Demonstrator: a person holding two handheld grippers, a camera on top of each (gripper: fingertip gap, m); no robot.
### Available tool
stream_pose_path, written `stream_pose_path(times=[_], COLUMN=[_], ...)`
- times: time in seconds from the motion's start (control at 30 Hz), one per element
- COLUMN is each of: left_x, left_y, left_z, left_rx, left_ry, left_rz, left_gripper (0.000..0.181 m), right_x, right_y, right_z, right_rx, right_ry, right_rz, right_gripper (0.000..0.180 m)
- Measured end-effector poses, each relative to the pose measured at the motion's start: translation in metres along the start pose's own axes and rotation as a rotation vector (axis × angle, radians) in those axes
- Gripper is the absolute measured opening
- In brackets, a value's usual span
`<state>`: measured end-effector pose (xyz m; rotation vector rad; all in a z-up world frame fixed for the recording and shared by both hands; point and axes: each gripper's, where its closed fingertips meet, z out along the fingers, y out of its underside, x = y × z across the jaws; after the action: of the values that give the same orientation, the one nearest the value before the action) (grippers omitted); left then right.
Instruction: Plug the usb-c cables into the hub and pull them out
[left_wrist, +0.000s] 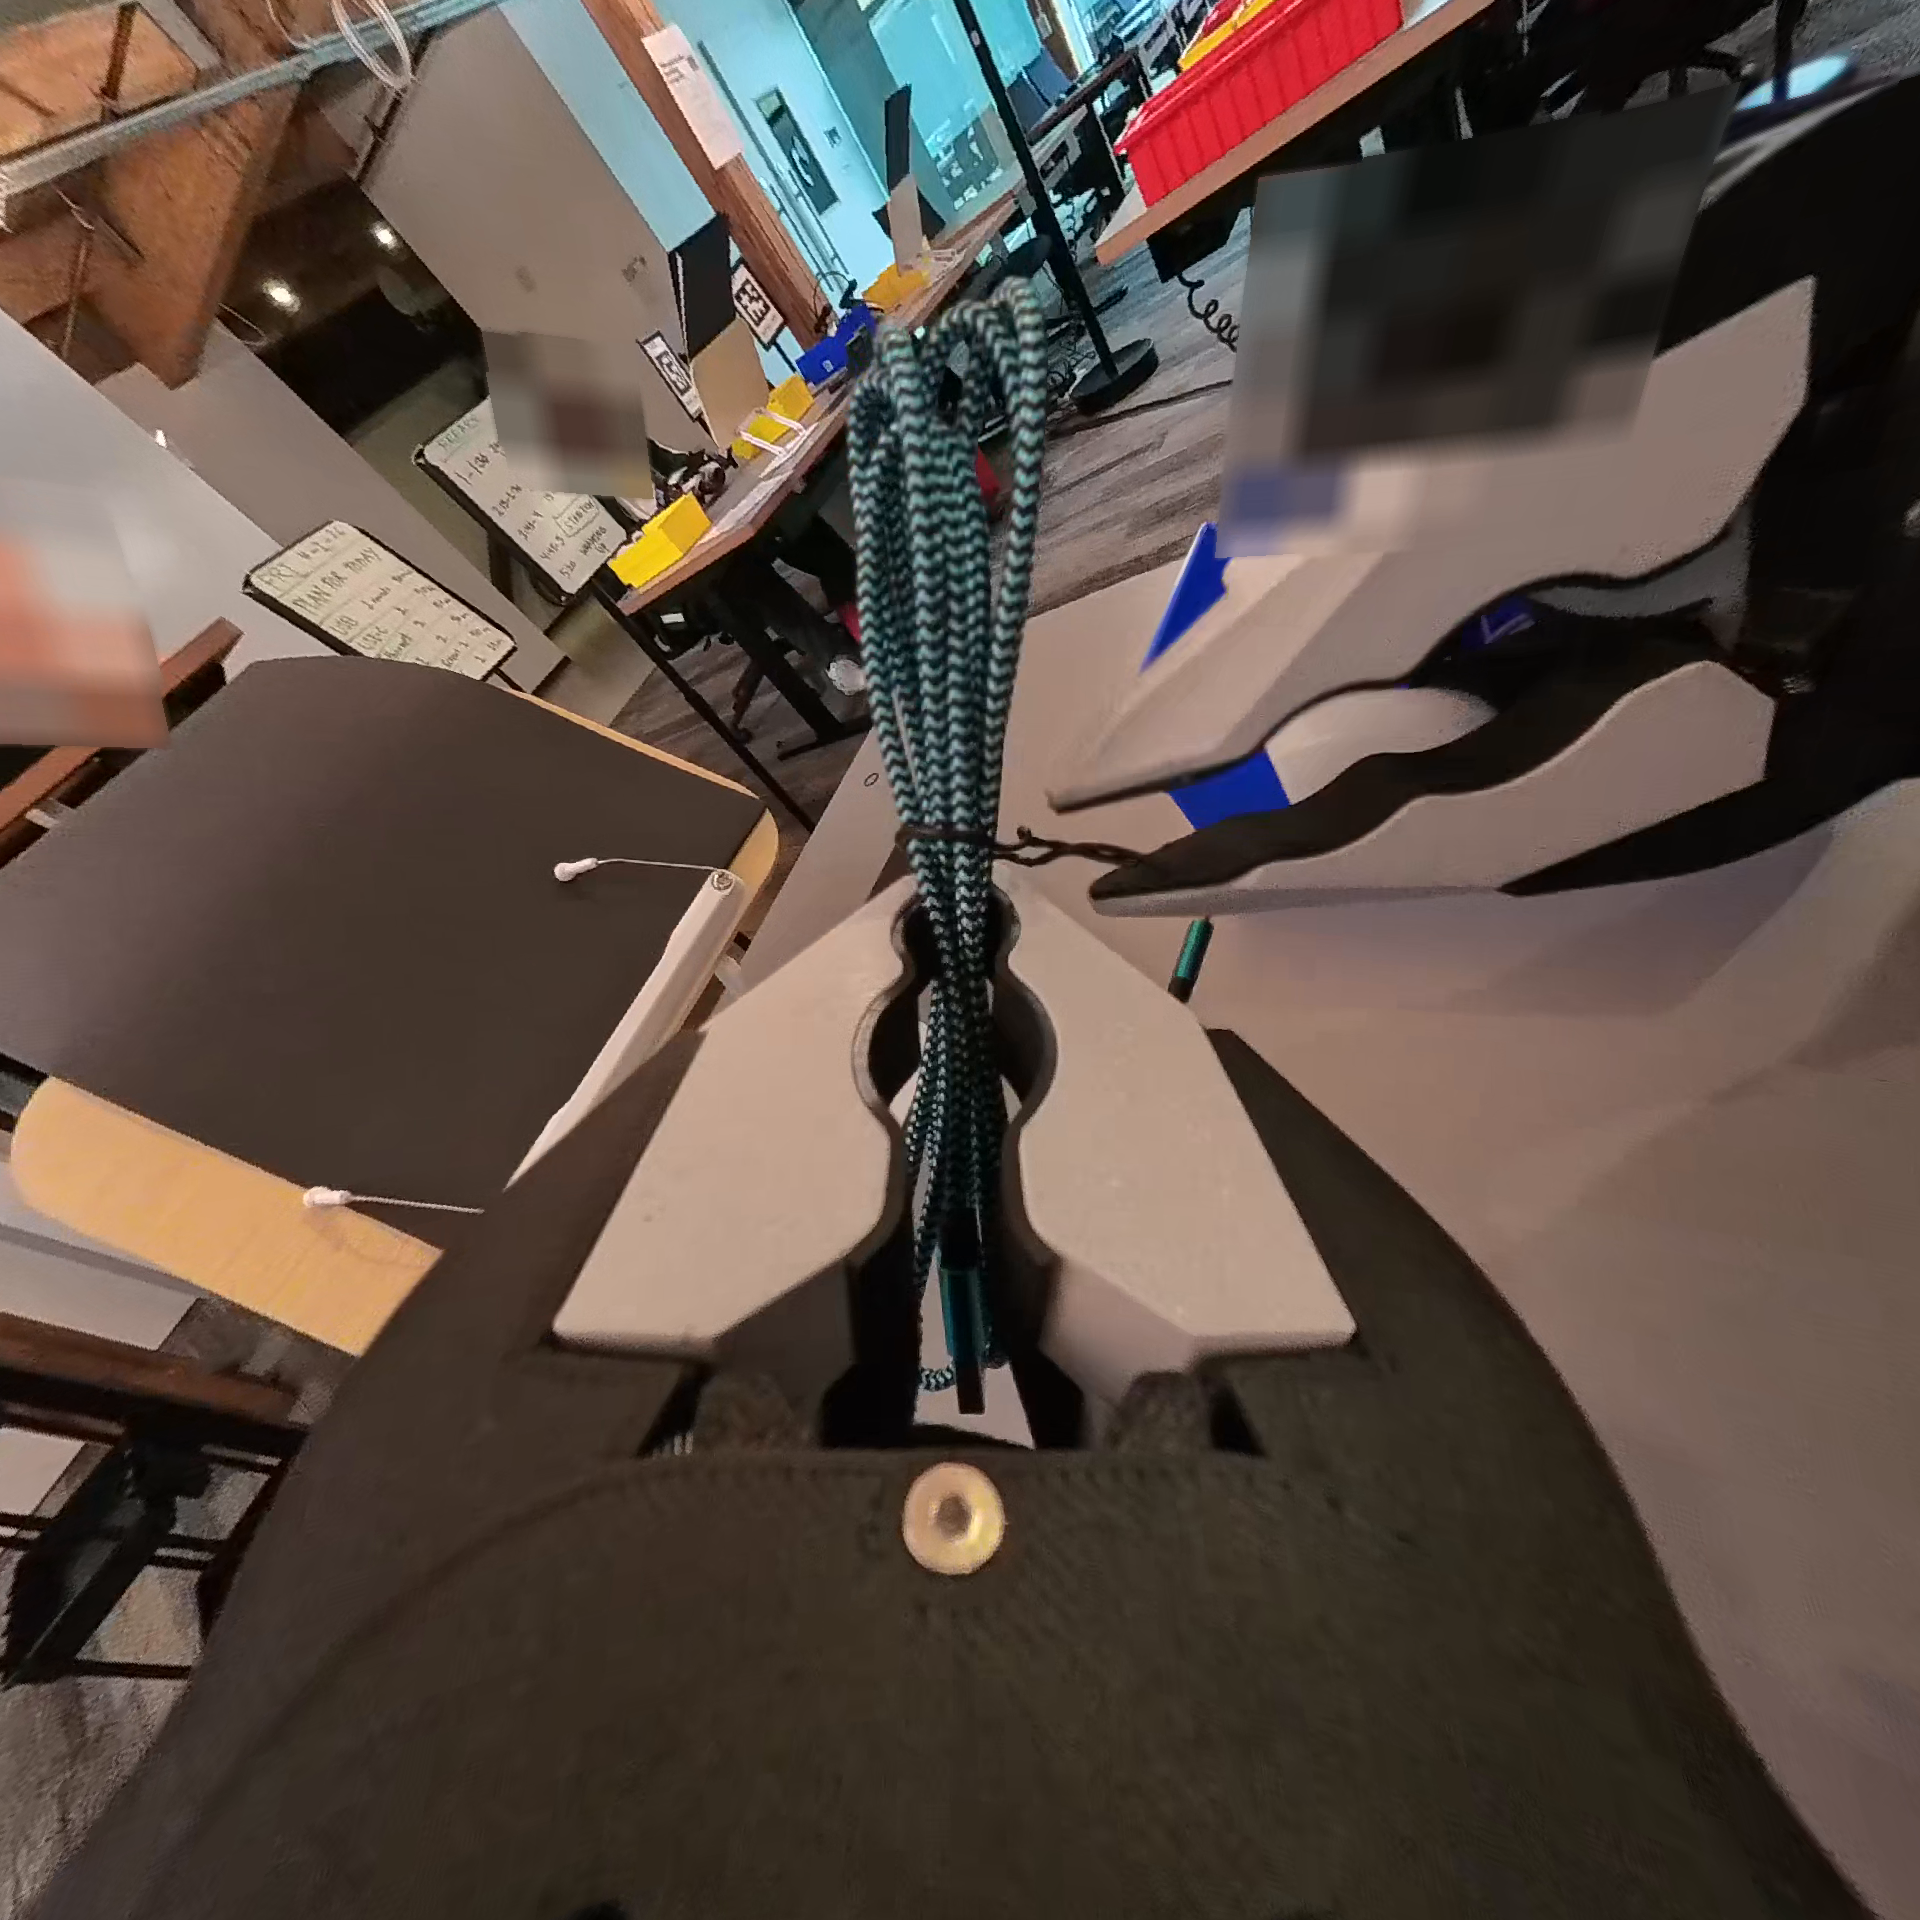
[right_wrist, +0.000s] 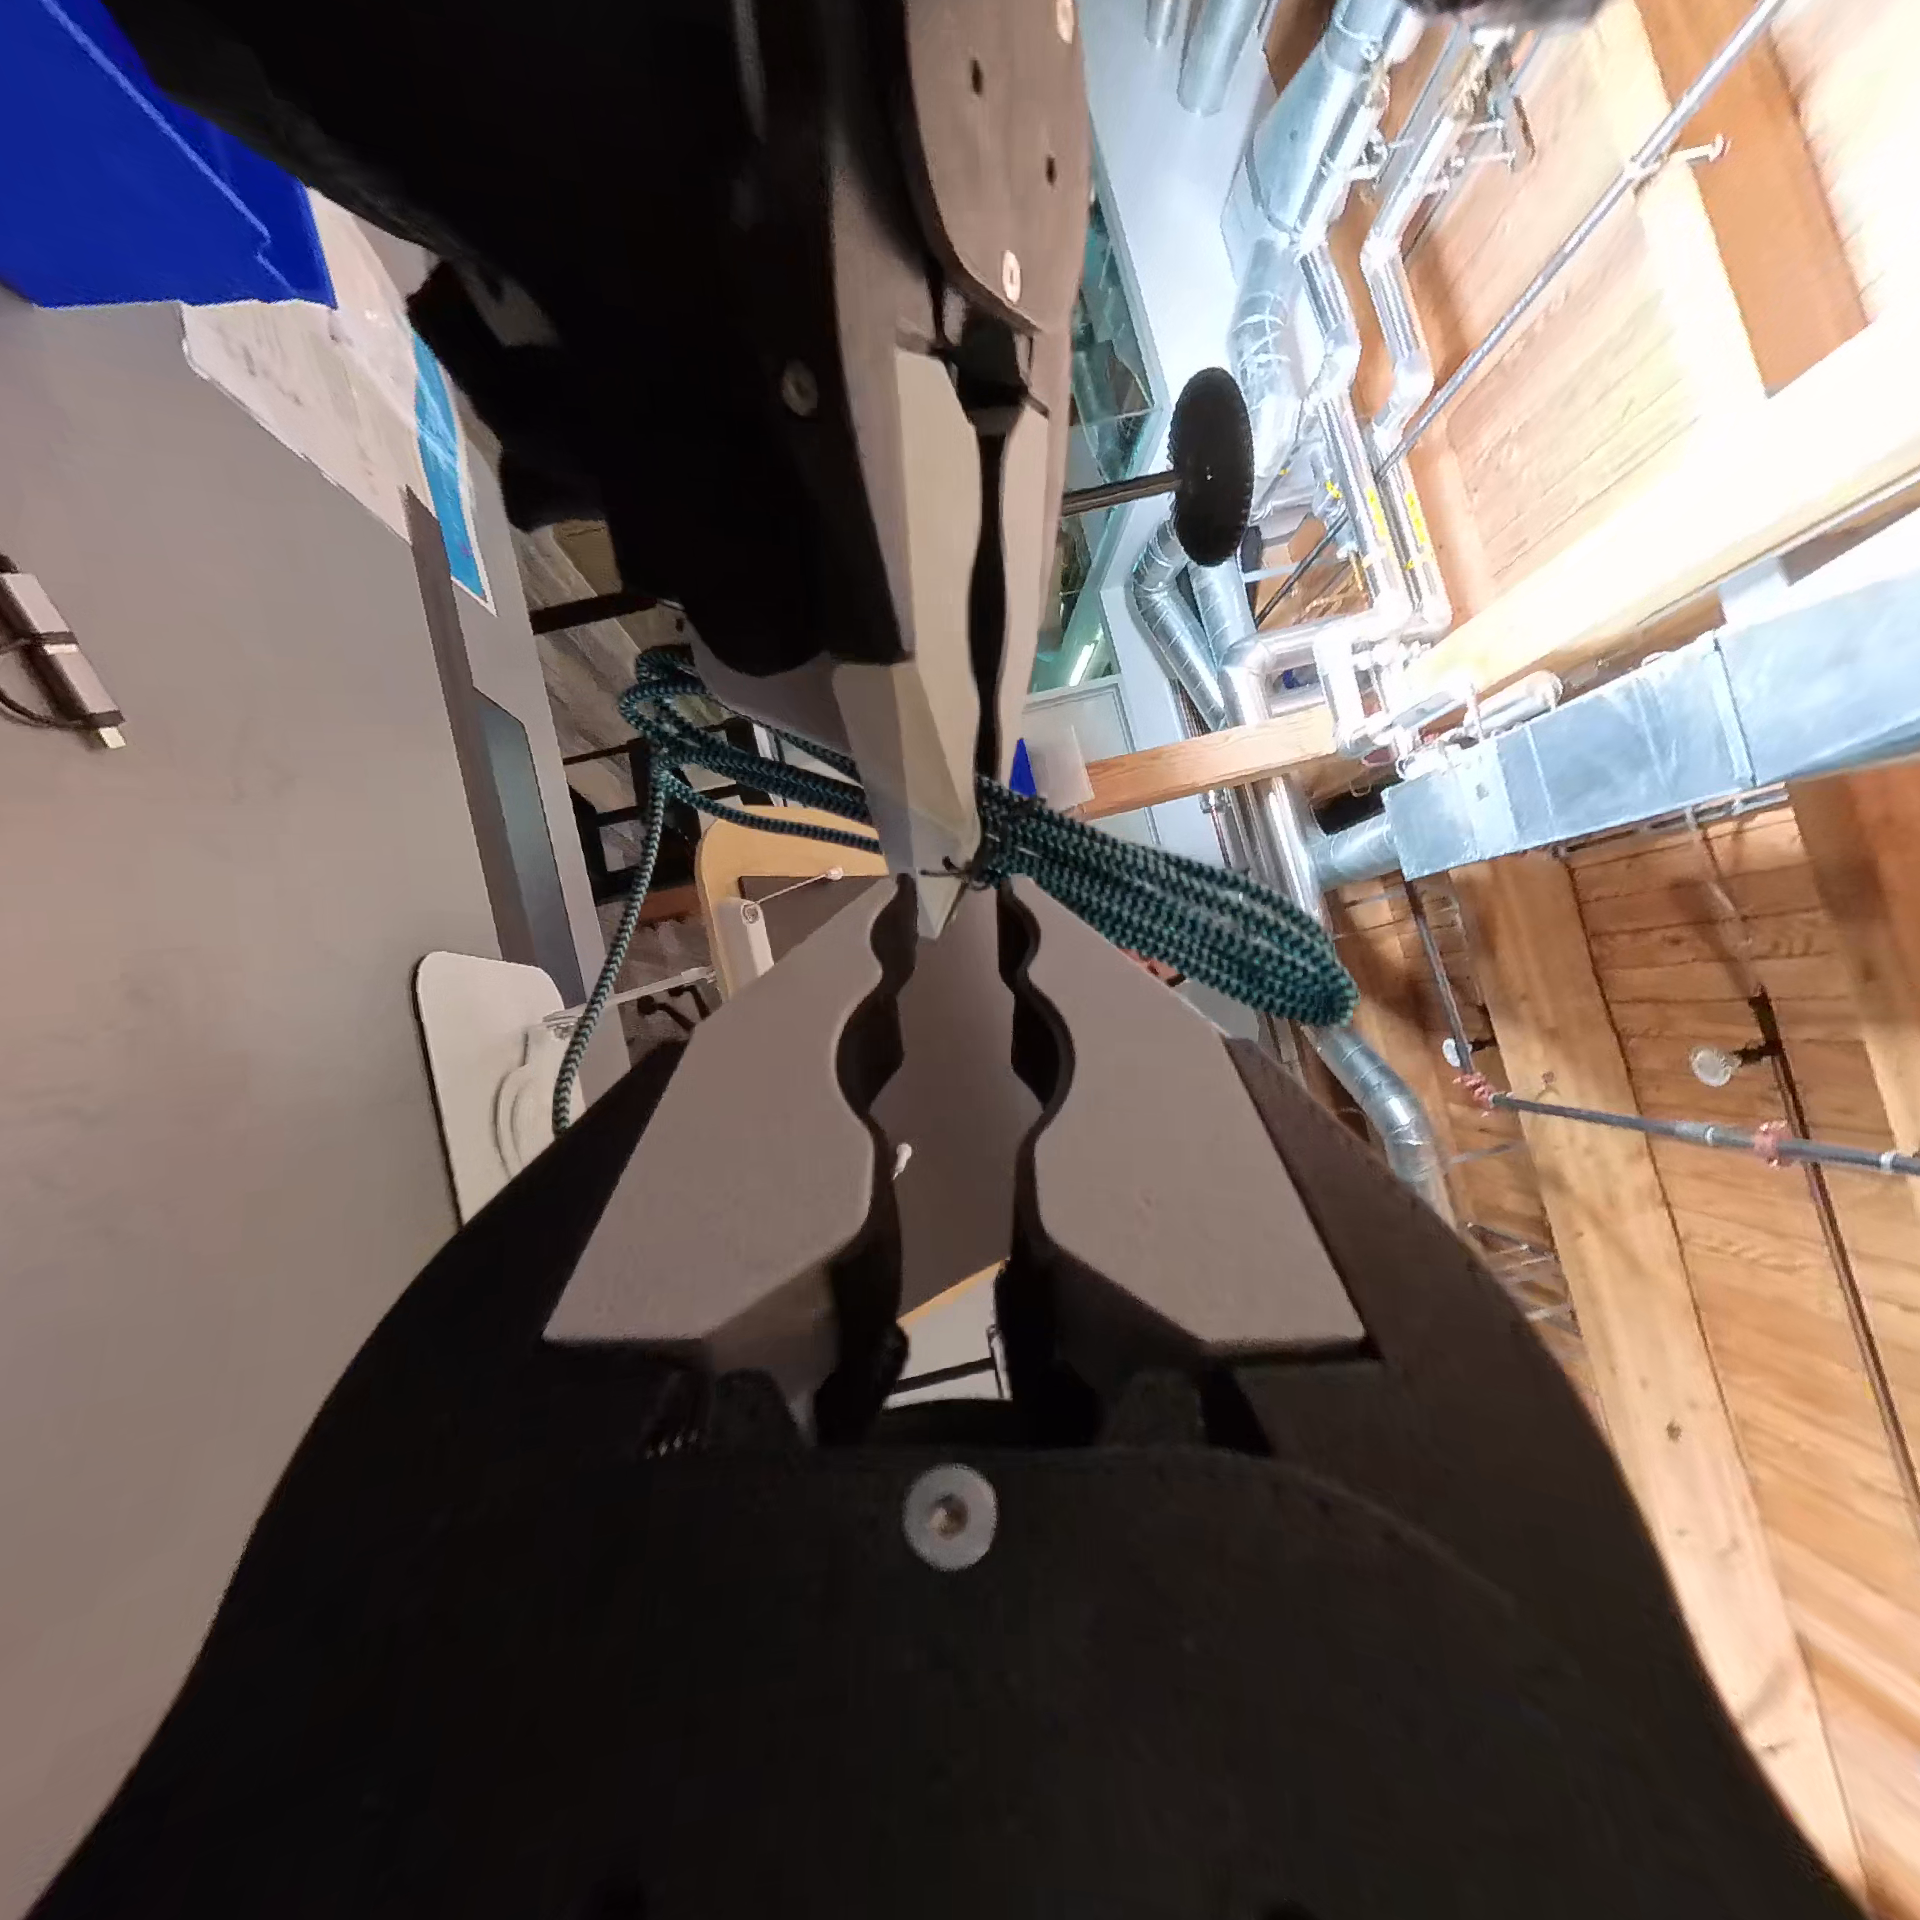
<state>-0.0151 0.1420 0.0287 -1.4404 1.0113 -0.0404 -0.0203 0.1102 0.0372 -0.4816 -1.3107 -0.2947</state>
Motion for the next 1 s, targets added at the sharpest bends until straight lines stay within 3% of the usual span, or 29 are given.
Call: stream_pose_path(times=[0.33, 0.63, 1.0], left_x=[0.0021, 0.0024, 0.0055], left_y=[0.0006, 0.0005, -0.0024], left_z=[0.0034, 0.0021, 0.0010], left_rx=[-0.007, -0.003, 0.011], left_ry=[0.013, 0.025, 0.068], left_rz=[-0.003, -0.019, -0.069], left_gripper=[0.003, 0.003, 0.003], right_x=[-0.0026, 0.0009, 0.0009], right_y=[-0.0051, -0.0052, -0.0030], right_z=[0.0013, -0.0027, -0.0023], right_rx=[0.008, 0.012, 0.018], right_ry=[-0.005, 0.006, -0.001], right_rz=[-0.046, -0.049, -0.112], right_gripper=[0.003, 0.016, 0.008])
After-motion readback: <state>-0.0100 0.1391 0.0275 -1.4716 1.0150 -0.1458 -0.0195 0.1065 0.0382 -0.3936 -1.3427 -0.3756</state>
